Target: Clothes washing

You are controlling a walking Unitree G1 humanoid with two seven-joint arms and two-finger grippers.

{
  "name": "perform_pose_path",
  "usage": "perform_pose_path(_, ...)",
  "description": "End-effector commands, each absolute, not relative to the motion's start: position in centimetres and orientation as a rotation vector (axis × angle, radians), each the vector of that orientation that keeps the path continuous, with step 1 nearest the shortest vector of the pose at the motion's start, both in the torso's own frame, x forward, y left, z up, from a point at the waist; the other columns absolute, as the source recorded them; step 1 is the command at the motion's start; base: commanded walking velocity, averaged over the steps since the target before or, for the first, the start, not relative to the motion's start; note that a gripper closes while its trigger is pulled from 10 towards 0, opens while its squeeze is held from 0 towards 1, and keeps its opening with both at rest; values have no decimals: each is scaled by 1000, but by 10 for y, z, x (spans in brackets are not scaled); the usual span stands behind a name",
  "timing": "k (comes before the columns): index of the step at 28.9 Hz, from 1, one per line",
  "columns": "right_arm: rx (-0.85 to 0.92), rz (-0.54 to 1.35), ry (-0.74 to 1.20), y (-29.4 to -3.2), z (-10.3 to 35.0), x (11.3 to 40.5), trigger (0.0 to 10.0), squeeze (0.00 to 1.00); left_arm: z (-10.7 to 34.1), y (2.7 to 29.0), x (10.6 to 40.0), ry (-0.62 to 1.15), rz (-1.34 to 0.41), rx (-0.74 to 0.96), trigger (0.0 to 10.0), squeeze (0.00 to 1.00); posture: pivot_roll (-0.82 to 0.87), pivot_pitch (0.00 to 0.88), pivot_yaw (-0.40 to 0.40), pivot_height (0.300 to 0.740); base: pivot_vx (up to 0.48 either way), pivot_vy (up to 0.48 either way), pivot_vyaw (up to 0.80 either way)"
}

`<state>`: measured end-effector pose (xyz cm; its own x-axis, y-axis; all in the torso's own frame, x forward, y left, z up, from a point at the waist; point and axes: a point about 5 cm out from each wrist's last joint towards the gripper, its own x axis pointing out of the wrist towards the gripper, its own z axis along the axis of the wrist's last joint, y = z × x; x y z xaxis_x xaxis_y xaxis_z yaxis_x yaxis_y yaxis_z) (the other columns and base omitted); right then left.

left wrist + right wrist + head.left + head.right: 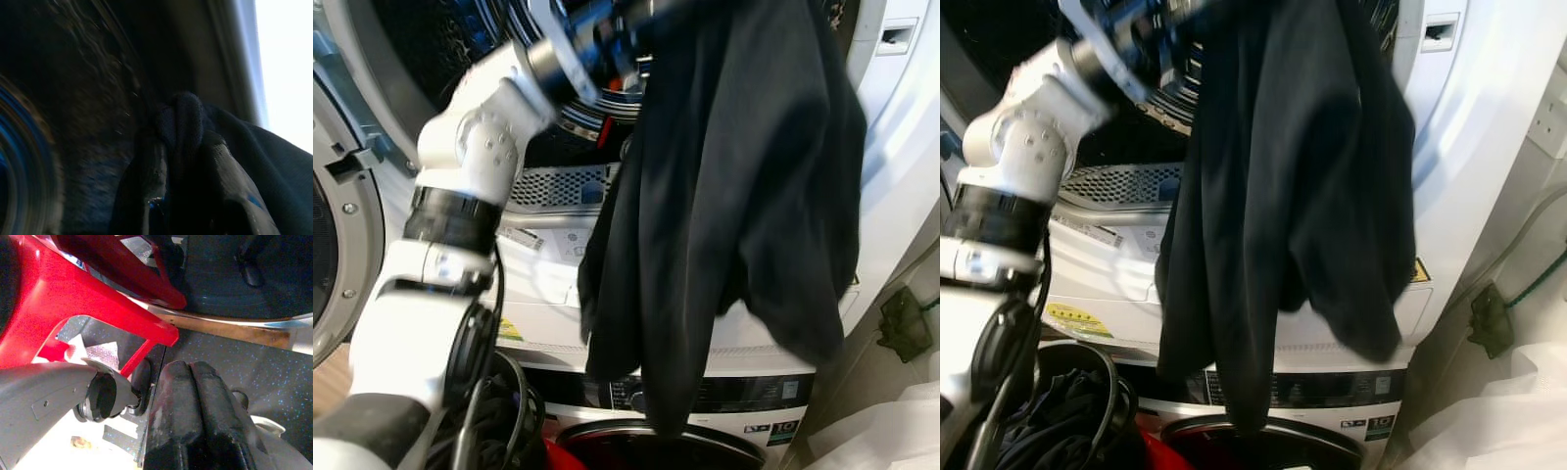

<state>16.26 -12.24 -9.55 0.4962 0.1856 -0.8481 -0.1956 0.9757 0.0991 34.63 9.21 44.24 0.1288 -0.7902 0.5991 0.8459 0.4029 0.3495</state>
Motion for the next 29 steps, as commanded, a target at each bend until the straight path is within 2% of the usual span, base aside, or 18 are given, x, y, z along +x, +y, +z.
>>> perform_pose_path(1, 0, 242, 1029, -116, -96, 161, 10000, 0, 463, 102, 344, -929, -1077, -47, 0, 0, 84, 0, 135, 740, 0, 0, 0)
perform_pose_path(4, 1, 242, 1028, -116, -96, 161, 10000, 0, 477, 112, 356, -961, -803, -25, 0, 0, 86, 0, 135, 740, 0, 0, 0)
perform_pose_path(6, 0, 242, 1028, -116, -96, 162, 10000, 0, 482, 125, 363, -968, -625, -72, 0, 0, 84, 0, 136, 740, 0, 0, 0)
perform_pose_path(7, -1, 242, 1027, -116, -96, 162, 10000, 0, 481, 135, 368, -957, -467, -19, 0, 0, 77, 0, 137, 740, 0, 0, 0)
perform_pose_path(8, -1, 242, 1027, -116, -96, 162, 10000, 0, 481, 135, 368, -957, -467, -19, 0, 0, 77, 0, 137, 740, 0, 0, 0)
perform_pose_path(10, -3, 240, 1025, -116, -96, 162, 10000, 0, 471, 147, 378, -899, -251, 93, 196, 0, 74, 0, 137, 740, 0, 0, 0)
perform_pose_path(11, -3, 238, 1025, -116, -96, 162, 10000, 0, 463, 149, 385, -834, -216, 108, 510, 0, 70, 0, 138, 740, 0, 0, 0)
perform_pose_path(12, -3, 238, 1025, -116, -96, 162, 10000, 0, 457, 147, 389, -794, -218, 133, 980, 0, 70, 0, 138, 740, 0, 0, 0)
perform_pose_path(13, -3, 238, 1025, -116, -96, 161, 10000, 0, 453, 146, 391, -769, -221, 153, 980, 0, 67, 0, 139, 740, 0, 0, 0)
perform_pose_path(15, -3, 237, 1025, -116, -96, 161, 10000, 0, 433, 134, 400, -650, -337, 197, 9216, 0, 61, 0, 141, 740, 0, 0, 0)
perform_pose_path(16, -3, 236, 1025, -116, -96, 161, 10000, 0, 420, 128, 404, -592, -395, 231, 10000, 0, 60, 0, 142, 740, 0, 0, 0)
perform_pose_path(18, -2, 235, 1027, -116, -96, 160, 10000, 0, 393, 116, 410, -461, -542, 259, 10000, 0, 55, 0, 145, 740, 0, 0, 0)
perform_pose_path(19, 0, 233, 1028, -116, -97, 159, 10000, 0, 385, 112, 410, -453, -583, 309, 10000, 0, 52, 0, 147, 740, 0, 0, 0)
perform_pose_path(20, 3, 230, 1030, -116, -97, 158, 10000, 0, 372, 106, 410, -410, -690, 280, 10000, 0, 48, 0, 149, 740, 0, 0, 0)
perform_pose_path(27, 5, 229, 1033, -116, -98, 156, 10000, 0, 363, 87, 401, -366, -979, 306, 10000, 0, 50, 0, 149, 740, 0, 0, 0)
perform_pose_path(29, 5, 229, 1033, -116, -98, 156, 10000, 0, 363, 86, 400, -361, -1009, 306, 10000, 0, 50, 0, 149, 740, 0, 0, 0)
